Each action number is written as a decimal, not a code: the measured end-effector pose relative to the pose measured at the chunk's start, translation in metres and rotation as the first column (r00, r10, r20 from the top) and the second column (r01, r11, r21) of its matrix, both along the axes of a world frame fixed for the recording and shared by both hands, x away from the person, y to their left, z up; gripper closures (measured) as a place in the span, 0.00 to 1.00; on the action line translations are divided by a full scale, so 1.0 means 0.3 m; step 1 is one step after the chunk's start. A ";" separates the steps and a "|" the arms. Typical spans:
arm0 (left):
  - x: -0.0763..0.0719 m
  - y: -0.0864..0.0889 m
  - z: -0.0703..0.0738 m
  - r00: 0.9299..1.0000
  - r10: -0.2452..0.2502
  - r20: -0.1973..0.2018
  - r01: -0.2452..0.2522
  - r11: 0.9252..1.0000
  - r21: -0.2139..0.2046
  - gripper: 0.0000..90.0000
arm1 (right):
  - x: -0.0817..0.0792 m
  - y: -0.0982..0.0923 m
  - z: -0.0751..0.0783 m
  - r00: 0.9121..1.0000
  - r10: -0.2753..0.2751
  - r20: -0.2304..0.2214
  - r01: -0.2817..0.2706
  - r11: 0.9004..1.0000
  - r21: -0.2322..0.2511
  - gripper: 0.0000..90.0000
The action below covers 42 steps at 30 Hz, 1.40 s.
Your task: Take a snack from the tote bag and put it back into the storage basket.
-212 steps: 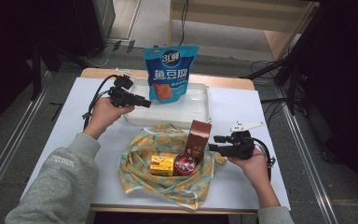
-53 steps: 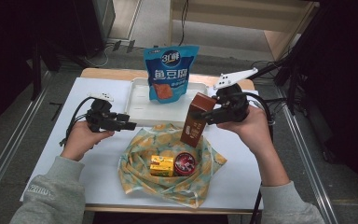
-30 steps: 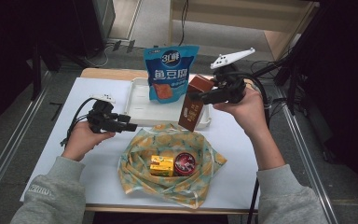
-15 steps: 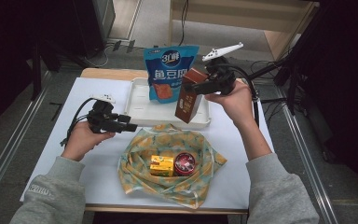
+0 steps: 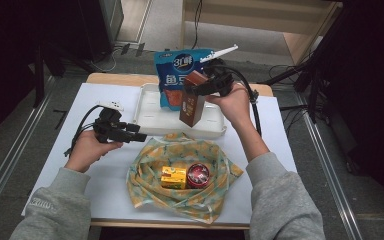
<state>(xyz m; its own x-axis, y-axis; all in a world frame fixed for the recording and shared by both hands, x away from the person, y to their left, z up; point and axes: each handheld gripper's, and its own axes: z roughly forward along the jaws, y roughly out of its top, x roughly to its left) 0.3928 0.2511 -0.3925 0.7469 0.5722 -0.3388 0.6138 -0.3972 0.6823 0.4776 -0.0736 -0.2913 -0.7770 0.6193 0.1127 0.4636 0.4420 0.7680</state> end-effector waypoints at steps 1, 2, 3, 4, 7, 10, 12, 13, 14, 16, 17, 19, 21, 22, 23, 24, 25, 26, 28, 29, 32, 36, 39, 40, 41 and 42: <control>0.000 -0.001 0.000 1.000 0.001 -0.002 -0.001 1.000 0.006 0.44 | 0.006 0.007 -0.006 1.000 -0.001 0.002 0.001 1.000 -0.004 0.49; -0.001 -0.002 -0.001 1.000 0.001 -0.003 -0.001 1.000 0.004 0.44 | 0.012 0.013 -0.012 1.000 -0.004 -0.001 0.004 1.000 -0.008 0.49; -0.001 -0.003 -0.001 1.000 0.000 -0.003 0.000 1.000 0.005 0.44 | 0.019 0.019 -0.019 1.000 -0.006 -0.002 0.006 1.000 -0.008 0.49; -0.002 -0.003 -0.002 1.000 0.001 -0.001 -0.001 1.000 0.004 0.44 | 0.026 0.025 -0.026 1.000 -0.007 -0.004 0.007 1.000 -0.008 0.49; -0.001 -0.001 -0.002 1.000 0.000 -0.002 0.000 1.000 0.003 0.44 | 0.041 0.046 -0.041 1.000 -0.016 0.001 0.016 1.000 -0.008 0.49; 0.001 0.002 -0.003 1.000 0.002 -0.003 -0.002 1.000 0.003 0.44 | 0.052 0.068 -0.053 1.000 -0.014 0.003 0.014 1.000 0.007 0.49; 0.002 0.002 -0.004 1.000 0.002 -0.005 -0.002 1.000 0.000 0.44 | 0.056 0.086 -0.062 1.000 -0.015 0.002 0.015 1.000 0.011 0.49; 0.003 0.002 -0.005 1.000 0.000 -0.006 0.000 1.000 0.001 0.44 | 0.057 0.095 -0.069 1.000 -0.013 0.002 0.013 1.000 0.009 0.49; 0.003 0.002 -0.005 1.000 0.000 -0.006 0.000 1.000 0.001 0.44 | 0.057 0.095 -0.069 1.000 -0.013 0.002 0.013 1.000 0.009 0.49; 0.003 0.000 -0.008 1.000 -0.003 -0.007 0.003 1.000 0.013 0.44 | 0.059 0.120 -0.088 1.000 -0.009 -0.003 0.009 1.000 0.003 0.49; 0.002 0.000 -0.010 1.000 -0.005 -0.010 0.005 1.000 0.015 0.44 | 0.060 0.127 -0.095 1.000 -0.002 -0.002 0.002 1.000 0.001 0.49; 0.002 -0.001 -0.010 1.000 -0.005 -0.008 0.005 1.000 0.014 0.44 | 0.061 0.138 -0.109 1.000 0.004 -0.007 -0.004 1.000 -0.005 0.49; 0.002 0.000 -0.009 1.000 -0.007 -0.008 0.007 1.000 0.013 0.44 | 0.061 0.146 -0.121 1.000 0.007 -0.004 -0.007 1.000 -0.011 0.49; 0.002 0.000 -0.008 1.000 -0.006 -0.006 0.006 1.000 0.009 0.44 | 0.060 0.149 -0.126 1.000 0.006 -0.004 -0.006 1.000 -0.012 0.49; 0.002 0.000 -0.008 1.000 -0.007 -0.009 0.007 1.000 0.007 0.44 | 0.059 0.151 -0.131 1.000 0.007 -0.009 -0.007 1.000 -0.013 0.49; 0.003 0.001 -0.008 1.000 -0.009 -0.014 0.009 1.000 0.000 0.44 | 0.057 0.152 -0.135 1.000 0.010 -0.012 -0.010 1.000 -0.012 0.49; 0.004 0.002 -0.008 1.000 -0.009 -0.017 0.009 1.000 -0.007 0.44 | 0.056 0.152 -0.141 1.000 0.014 -0.013 -0.014 1.000 -0.010 0.49; 0.004 0.003 -0.007 1.000 -0.008 -0.017 0.008 1.000 -0.009 0.44 | 0.054 0.152 -0.146 1.000 0.016 -0.017 -0.016 1.000 -0.006 0.49; 0.004 0.004 -0.006 1.000 -0.009 -0.016 0.009 1.000 -0.009 0.44 | 0.047 0.148 -0.156 1.000 0.015 -0.019 -0.015 1.000 -0.004 0.49; 0.004 0.004 -0.006 1.000 -0.010 -0.016 0.010 1.000 -0.008 0.44 | 0.046 0.145 -0.161 1.000 0.018 -0.012 -0.018 1.000 0.001 0.49; 0.004 0.004 -0.006 1.000 -0.007 -0.016 0.007 1.000 -0.007 0.44 | 0.043 0.134 -0.166 1.000 0.013 -0.012 -0.013 1.000 0.014 0.49; 0.004 0.003 -0.006 1.000 -0.009 -0.015 0.009 1.000 -0.005 0.44 | 0.036 0.128 -0.171 1.000 0.013 -0.007 -0.013 1.000 0.019 0.49; 0.004 0.007 -0.002 1.000 -0.007 -0.018 0.007 1.000 -0.021 0.43 | 0.026 0.119 -0.176 1.000 0.022 0.010 -0.022 0.999 0.024 0.49; 0.004 0.008 -0.002 1.000 -0.005 -0.017 0.004 1.000 -0.025 0.43 | 0.023 0.117 -0.176 1.000 0.021 0.010 -0.021 0.999 0.027 0.49; 0.004 0.008 -0.002 1.000 -0.005 -0.017 0.004 1.000 -0.025 0.43 | 0.023 0.117 -0.176 1.000 0.021 0.010 -0.021 0.999 0.027 0.49; 0.005 0.011 -0.001 1.000 -0.002 -0.017 0.002 1.000 -0.022 0.43 | 0.020 0.110 -0.178 1.000 0.018 0.009 -0.018 0.999 0.032 0.49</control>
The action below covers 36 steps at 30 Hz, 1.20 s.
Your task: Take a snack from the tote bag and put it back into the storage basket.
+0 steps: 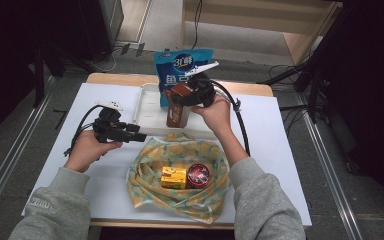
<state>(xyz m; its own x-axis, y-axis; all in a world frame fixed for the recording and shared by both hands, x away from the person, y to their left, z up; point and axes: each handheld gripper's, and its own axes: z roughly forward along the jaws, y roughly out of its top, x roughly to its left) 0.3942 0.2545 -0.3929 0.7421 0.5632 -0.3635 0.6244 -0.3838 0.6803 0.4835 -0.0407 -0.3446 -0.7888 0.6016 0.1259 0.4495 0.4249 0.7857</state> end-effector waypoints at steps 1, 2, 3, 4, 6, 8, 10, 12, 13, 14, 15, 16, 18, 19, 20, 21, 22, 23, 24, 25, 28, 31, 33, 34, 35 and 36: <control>0.000 0.000 0.000 1.000 0.000 0.000 0.000 1.000 0.000 0.43 | 0.000 0.000 0.000 1.000 0.000 0.000 0.000 1.000 0.000 0.49; 0.000 0.001 0.000 1.000 0.004 -0.003 -0.004 1.000 -0.001 0.43 | -0.001 -0.005 -0.001 1.000 -0.001 -0.001 0.001 1.000 0.003 0.49; 0.000 0.001 0.000 1.000 0.005 -0.003 -0.005 1.000 -0.002 0.43 | -0.002 -0.007 -0.002 1.000 0.001 -0.001 -0.001 1.000 0.003 0.49; 0.000 0.001 0.000 1.000 0.003 -0.002 -0.003 1.000 -0.001 0.43 | -0.003 -0.009 -0.002 1.000 0.002 0.000 -0.002 1.000 0.003 0.49; 0.000 -0.001 -0.001 1.000 0.000 -0.002 0.000 1.000 0.001 0.43 | -0.007 -0.012 -0.002 1.000 0.004 0.000 -0.004 1.000 0.003 0.49; 0.000 -0.001 -0.002 1.000 -0.003 -0.003 0.003 1.000 0.003 0.43 | -0.011 -0.015 -0.002 1.000 0.005 0.002 -0.005 1.000 0.001 0.49; 0.000 -0.001 -0.001 1.000 0.002 -0.003 -0.002 1.000 0.000 0.43 | -0.015 -0.022 -0.002 1.000 0.006 0.004 -0.006 1.000 -0.001 0.49; 0.000 0.001 -0.001 1.000 0.000 -0.003 0.000 1.000 0.002 0.43 | -0.019 -0.031 -0.004 1.000 0.009 0.005 -0.009 1.000 0.001 0.49; 0.000 0.001 -0.001 1.000 0.000 -0.003 0.000 1.000 0.002 0.43 | -0.022 -0.036 -0.004 1.000 0.009 0.003 -0.009 1.000 0.000 0.49; 0.000 0.001 -0.001 1.000 0.000 -0.004 0.000 1.000 0.001 0.43 | -0.024 -0.042 -0.004 1.000 0.009 0.005 -0.009 1.000 0.002 0.49; 0.000 0.001 -0.001 1.000 0.000 -0.004 0.000 1.000 0.001 0.43 | -0.024 -0.042 -0.004 1.000 0.009 0.005 -0.009 1.000 0.002 0.49; 0.000 0.000 -0.001 1.000 0.000 -0.003 0.000 1.000 0.003 0.43 | -0.031 -0.056 -0.007 1.000 0.011 0.006 -0.011 1.000 0.002 0.49; 0.000 -0.001 -0.002 1.000 -0.002 -0.003 0.002 1.000 0.004 0.43 | -0.036 -0.067 -0.008 1.000 0.011 0.005 -0.011 1.000 0.004 0.49; 0.000 -0.001 -0.002 1.000 -0.003 -0.001 0.003 1.000 0.005 0.43 | -0.039 -0.074 -0.009 1.000 0.011 0.005 -0.011 1.000 0.002 0.49; 0.000 -0.001 -0.001 1.000 -0.001 -0.002 0.001 1.000 0.004 0.43 | -0.041 -0.080 -0.011 1.000 0.011 0.004 -0.011 1.000 0.003 0.49; 0.000 -0.001 -0.001 1.000 -0.001 -0.002 0.001 1.000 0.004 0.43 | -0.041 -0.080 -0.011 1.000 0.011 0.004 -0.011 1.000 0.003 0.49; 0.000 0.001 -0.001 1.000 0.001 -0.002 -0.001 1.000 0.004 0.43 | -0.046 -0.093 -0.014 1.000 0.008 0.002 -0.008 1.000 0.007 0.49; 0.000 0.002 -0.001 1.000 0.002 -0.002 -0.002 1.000 0.004 0.43 | -0.049 -0.099 -0.015 1.000 0.008 0.000 -0.008 1.000 0.008 0.49; 0.001 0.003 -0.001 1.000 0.004 -0.002 -0.003 1.000 0.005 0.43 | -0.051 -0.105 -0.016 1.000 0.008 0.000 -0.008 1.000 0.007 0.49; 0.001 0.003 -0.001 1.000 0.004 -0.002 -0.003 1.000 0.005 0.43 | -0.051 -0.105 -0.016 1.000 0.008 0.000 -0.008 1.000 0.007 0.49; 0.001 0.002 -0.002 1.000 0.002 -0.003 -0.002 1.000 0.002 0.43 | -0.059 -0.131 -0.025 1.000 0.010 0.000 -0.010 1.000 0.009 0.49; 0.000 0.000 -0.002 1.000 0.002 -0.003 -0.002 1.000 0.004 0.43 | -0.065 -0.148 -0.031 1.000 0.015 -0.002 -0.015 1.000 0.009 0.49; 0.001 0.001 -0.002 1.000 0.002 -0.003 -0.002 1.000 0.005 0.43 | -0.069 -0.159 -0.034 1.000 0.017 -0.006 -0.017 1.000 0.004 0.49; 0.001 0.001 -0.002 1.000 0.002 -0.003 -0.002 1.000 0.005 0.43 | -0.071 -0.165 -0.037 1.000 0.018 -0.003 -0.018 1.000 0.005 0.49; 0.001 0.001 -0.003 1.000 0.003 -0.003 -0.003 1.000 0.006 0.43 | -0.074 -0.170 -0.040 1.000 0.018 -0.004 -0.018 1.000 0.006 0.49; 0.001 0.001 -0.003 1.000 0.003 -0.003 -0.003 1.000 0.006 0.43 | -0.077 -0.176 -0.043 1.000 0.019 -0.004 -0.019 1.000 0.006 0.49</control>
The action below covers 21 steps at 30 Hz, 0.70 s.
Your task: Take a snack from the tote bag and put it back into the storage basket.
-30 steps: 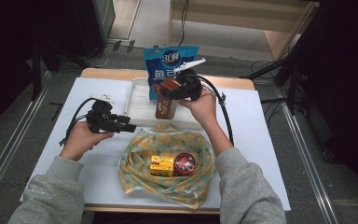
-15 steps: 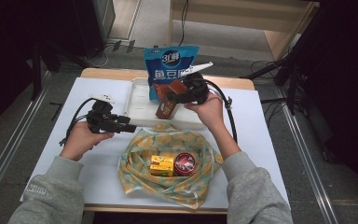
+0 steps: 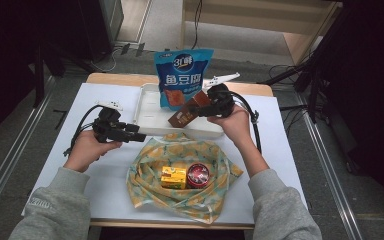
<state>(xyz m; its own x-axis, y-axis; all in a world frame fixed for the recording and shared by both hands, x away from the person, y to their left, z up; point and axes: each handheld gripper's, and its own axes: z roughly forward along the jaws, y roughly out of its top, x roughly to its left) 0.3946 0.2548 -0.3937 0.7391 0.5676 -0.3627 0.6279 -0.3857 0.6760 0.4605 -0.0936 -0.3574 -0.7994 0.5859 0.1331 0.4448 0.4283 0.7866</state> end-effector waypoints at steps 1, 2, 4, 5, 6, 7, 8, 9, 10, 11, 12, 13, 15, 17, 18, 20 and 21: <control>0.000 0.000 0.000 1.000 -0.001 0.001 0.001 1.000 0.001 0.43 | -0.003 -0.006 -0.004 1.000 0.004 0.005 -0.004 1.000 0.003 0.49; 0.000 0.000 0.000 1.000 0.000 -0.002 0.000 1.000 0.001 0.43 | -0.007 -0.012 -0.009 1.000 0.007 0.009 -0.007 1.000 0.005 0.49; 0.000 -0.001 -0.001 1.000 0.000 -0.003 0.000 1.000 0.003 0.43 | -0.013 -0.025 -0.018 1.000 0.014 0.014 -0.015 1.000 0.002 0.49; 0.001 -0.001 -0.002 1.000 -0.003 -0.004 0.003 1.000 0.005 0.43 | -0.016 -0.031 -0.021 1.000 0.015 0.011 -0.015 1.000 -0.002 0.49; 0.001 -0.001 -0.002 1.000 -0.002 -0.004 0.002 1.000 0.005 0.43 | -0.018 -0.037 -0.024 1.000 0.016 0.009 -0.016 1.000 -0.002 0.49; 0.001 -0.002 -0.002 1.000 0.000 -0.004 0.001 1.000 0.006 0.43 | -0.021 -0.042 -0.028 1.000 0.013 0.006 -0.013 1.000 -0.003 0.49; 0.001 -0.003 -0.003 1.000 -0.001 -0.005 0.001 1.000 0.005 0.43 | -0.023 -0.048 -0.031 1.000 0.015 0.005 -0.015 1.000 -0.005 0.49; 0.001 -0.003 -0.003 1.000 0.000 -0.004 0.000 1.000 0.006 0.43 | -0.024 -0.053 -0.035 1.000 0.016 0.004 -0.016 1.000 -0.006 0.49; 0.001 -0.003 -0.002 1.000 0.000 -0.003 0.000 1.000 0.006 0.43 | -0.027 -0.057 -0.038 1.000 0.013 -0.002 -0.013 1.000 -0.004 0.50; 0.000 -0.003 -0.002 1.000 0.000 -0.003 0.000 1.000 0.005 0.43 | -0.026 -0.063 -0.043 1.000 0.017 0.001 -0.017 1.000 -0.003 0.49; 0.000 -0.003 -0.002 1.000 0.000 -0.003 0.000 1.000 0.005 0.43 | -0.028 -0.068 -0.046 1.000 0.015 -0.005 -0.015 1.000 0.000 0.50; 0.001 -0.003 -0.002 1.000 0.001 -0.003 -0.001 1.000 0.006 0.43 | -0.028 -0.073 -0.050 1.000 0.018 -0.007 -0.018 1.000 0.002 0.50; 0.001 -0.003 -0.003 1.000 0.000 -0.005 0.000 1.000 0.005 0.43 | -0.028 -0.081 -0.056 1.000 0.020 -0.014 -0.020 1.000 -0.001 0.50; 0.002 -0.003 -0.004 1.000 -0.001 -0.006 0.001 1.000 0.005 0.43 | -0.030 -0.086 -0.062 1.000 0.023 -0.016 -0.023 1.000 -0.002 0.50; 0.002 -0.003 -0.004 1.000 -0.001 -0.005 0.001 1.000 0.005 0.43 | -0.032 -0.090 -0.066 1.000 0.024 -0.018 -0.024 1.000 -0.002 0.50; 0.002 -0.004 -0.004 1.000 0.000 -0.006 0.001 1.000 0.004 0.43 | -0.034 -0.095 -0.077 0.999 0.027 -0.022 -0.027 1.000 0.001 0.50; 0.002 -0.005 -0.004 1.000 -0.001 -0.005 0.001 1.000 0.003 0.43 | -0.034 -0.099 -0.084 0.999 0.029 -0.027 -0.029 1.000 0.000 0.50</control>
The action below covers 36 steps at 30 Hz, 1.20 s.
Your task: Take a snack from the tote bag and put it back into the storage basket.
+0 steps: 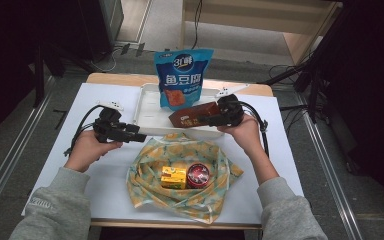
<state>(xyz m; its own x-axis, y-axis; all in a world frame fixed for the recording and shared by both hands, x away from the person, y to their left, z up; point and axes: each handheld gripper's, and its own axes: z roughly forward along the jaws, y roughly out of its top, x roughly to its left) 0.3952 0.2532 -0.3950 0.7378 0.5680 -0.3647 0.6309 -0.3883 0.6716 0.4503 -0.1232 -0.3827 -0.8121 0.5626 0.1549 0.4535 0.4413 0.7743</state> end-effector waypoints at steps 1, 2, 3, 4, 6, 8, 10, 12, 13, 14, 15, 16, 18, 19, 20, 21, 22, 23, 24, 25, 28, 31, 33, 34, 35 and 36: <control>0.000 -0.001 0.000 1.000 -0.001 0.000 0.001 1.000 0.003 0.43 | 0.001 -0.002 -0.009 1.000 0.002 -0.009 -0.002 1.000 -0.001 0.50; 0.000 -0.001 0.000 1.000 -0.001 0.000 0.001 1.000 0.004 0.43 | 0.001 -0.002 -0.018 1.000 0.004 -0.019 -0.004 1.000 -0.007 0.50; 0.000 -0.001 0.000 1.000 -0.002 0.001 0.002 1.000 0.006 0.43 | 0.001 0.000 -0.029 1.000 0.005 -0.026 -0.006 1.000 -0.011 0.49; 0.000 -0.001 0.000 1.000 -0.002 0.000 0.002 1.000 0.007 0.43 | 0.002 0.002 -0.037 0.999 0.007 -0.034 -0.007 1.000 -0.018 0.49; 0.000 -0.001 0.000 1.000 -0.001 -0.001 0.001 1.000 0.002 0.43 | 0.004 0.011 -0.048 0.999 0.010 -0.045 -0.011 1.000 -0.020 0.49; 0.000 0.000 -0.001 1.000 0.000 -0.001 0.000 1.000 0.003 0.43 | 0.007 0.023 -0.052 0.999 0.015 -0.046 -0.016 1.000 -0.021 0.49; 0.001 0.000 -0.001 1.000 -0.001 -0.002 0.001 1.000 0.001 0.43 | 0.010 0.037 -0.056 0.999 0.023 -0.036 -0.024 0.999 -0.026 0.49; 0.001 0.001 -0.001 1.000 -0.003 -0.001 0.003 1.000 0.008 0.43 | 0.012 0.050 -0.059 0.999 0.031 -0.029 -0.032 0.999 -0.029 0.49; 0.001 0.001 -0.002 1.000 -0.005 -0.001 0.005 1.000 0.009 0.43 | 0.014 0.056 -0.063 0.999 0.037 -0.022 -0.038 0.999 -0.032 0.49; 0.001 0.001 -0.002 1.000 -0.006 0.000 0.006 1.000 0.010 0.43 | 0.015 0.062 -0.067 0.999 0.040 -0.022 -0.041 0.999 -0.030 0.49; 0.001 0.000 -0.002 1.000 -0.006 -0.001 0.006 1.000 0.010 0.43 | 0.017 0.067 -0.071 0.999 0.042 -0.024 -0.042 0.999 -0.032 0.49; 0.001 0.000 -0.002 1.000 -0.006 -0.002 0.006 1.000 0.009 0.43 | 0.021 0.071 -0.075 0.999 0.045 -0.024 -0.046 0.998 -0.032 0.49; 0.001 -0.001 -0.002 1.000 -0.006 -0.002 0.006 1.000 0.009 0.43 | 0.030 0.079 -0.083 0.998 0.049 -0.038 -0.050 0.998 -0.025 0.48; 0.001 -0.001 -0.002 1.000 -0.006 -0.002 0.006 1.000 0.009 0.43 | 0.030 0.079 -0.083 0.998 0.049 -0.038 -0.050 0.998 -0.025 0.48; 0.001 -0.001 -0.002 1.000 -0.006 -0.003 0.006 1.000 0.009 0.43 | 0.034 0.083 -0.086 0.998 0.048 -0.041 -0.049 0.999 -0.022 0.48; 0.002 -0.001 -0.003 1.000 -0.006 -0.004 0.006 1.000 0.008 0.43 | 0.043 0.090 -0.091 0.998 0.049 -0.044 -0.049 0.999 -0.014 0.48; 0.002 -0.001 -0.003 1.000 -0.006 -0.004 0.006 1.000 0.008 0.43 | 0.043 0.090 -0.091 0.998 0.049 -0.044 -0.049 0.999 -0.014 0.48; 0.002 -0.001 -0.003 1.000 -0.007 -0.004 0.007 1.000 0.009 0.43 | 0.054 0.095 -0.101 0.998 0.046 -0.046 -0.046 0.999 -0.002 0.48; 0.002 -0.001 -0.003 1.000 -0.007 -0.006 0.007 1.000 0.007 0.43 | 0.058 0.096 -0.105 0.998 0.048 -0.043 -0.048 0.999 0.004 0.48; 0.002 -0.001 -0.003 1.000 -0.007 -0.006 0.007 1.000 0.006 0.43 | 0.062 0.098 -0.109 0.998 0.045 -0.046 -0.044 0.999 0.008 0.48; 0.003 -0.001 -0.003 1.000 -0.008 -0.006 0.008 1.000 0.010 0.43 | 0.068 0.102 -0.118 0.998 0.044 -0.044 -0.043 0.999 0.016 0.48; 0.003 -0.002 -0.005 1.000 -0.008 -0.007 0.008 1.000 0.009 0.43 | 0.073 0.112 -0.130 0.998 0.044 -0.037 -0.044 0.999 0.019 0.48; 0.003 -0.003 -0.005 1.000 -0.008 -0.007 0.008 1.000 0.009 0.43 | 0.075 0.117 -0.135 0.998 0.048 -0.033 -0.048 0.999 0.016 0.47; 0.003 -0.003 -0.005 1.000 -0.008 -0.006 0.008 1.000 0.009 0.43 | 0.076 0.119 -0.137 0.998 0.048 -0.034 -0.048 0.999 0.015 0.47; 0.003 -0.003 -0.005 1.000 -0.009 -0.006 0.009 1.000 0.010 0.43 | 0.078 0.121 -0.139 0.998 0.047 -0.035 -0.046 0.999 0.015 0.47; 0.003 -0.004 -0.005 1.000 -0.008 -0.007 0.009 1.000 0.010 0.43 | 0.081 0.124 -0.143 0.998 0.048 -0.034 -0.047 0.999 0.017 0.47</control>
<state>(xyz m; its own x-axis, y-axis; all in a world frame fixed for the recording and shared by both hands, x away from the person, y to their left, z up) 0.3960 0.2521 -0.3966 0.7400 0.5654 -0.3642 0.6323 -0.4005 0.6632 0.4746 -0.0861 -0.4256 -0.8319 0.5207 0.1919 0.4589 0.4509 0.7656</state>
